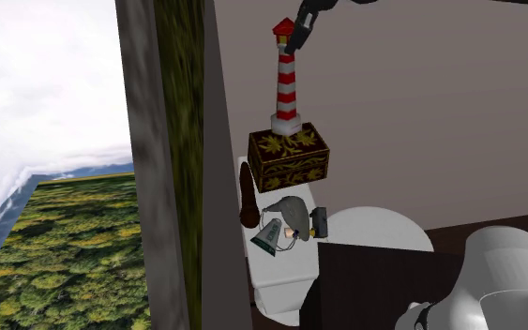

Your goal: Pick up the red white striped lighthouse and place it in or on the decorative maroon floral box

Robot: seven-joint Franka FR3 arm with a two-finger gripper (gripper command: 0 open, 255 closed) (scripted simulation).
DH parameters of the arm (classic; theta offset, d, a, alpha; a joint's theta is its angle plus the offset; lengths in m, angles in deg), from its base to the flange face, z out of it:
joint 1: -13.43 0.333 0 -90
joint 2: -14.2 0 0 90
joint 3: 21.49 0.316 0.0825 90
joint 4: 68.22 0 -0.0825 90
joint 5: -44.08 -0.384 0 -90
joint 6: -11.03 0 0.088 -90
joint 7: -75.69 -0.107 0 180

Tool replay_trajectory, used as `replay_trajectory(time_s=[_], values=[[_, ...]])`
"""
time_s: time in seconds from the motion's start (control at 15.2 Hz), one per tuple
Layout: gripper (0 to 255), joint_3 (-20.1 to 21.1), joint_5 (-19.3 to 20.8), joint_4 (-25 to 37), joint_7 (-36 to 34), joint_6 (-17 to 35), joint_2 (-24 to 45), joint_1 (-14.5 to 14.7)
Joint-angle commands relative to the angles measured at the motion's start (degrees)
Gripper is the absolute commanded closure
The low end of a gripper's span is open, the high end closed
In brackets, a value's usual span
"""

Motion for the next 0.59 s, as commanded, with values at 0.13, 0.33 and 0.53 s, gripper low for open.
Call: replay_trajectory(time_s=[0.13,0.33,0.53], values=[[255,-6.63,-6.79,9.53,8.01,-3.51,6.28,1.29],[255,-12.72,-15.18,18.25,15.29,-7.2,13.46,1.28],[255,-13.69,-17.23,18.59,17.12,-6.74,14.97,0.61]])
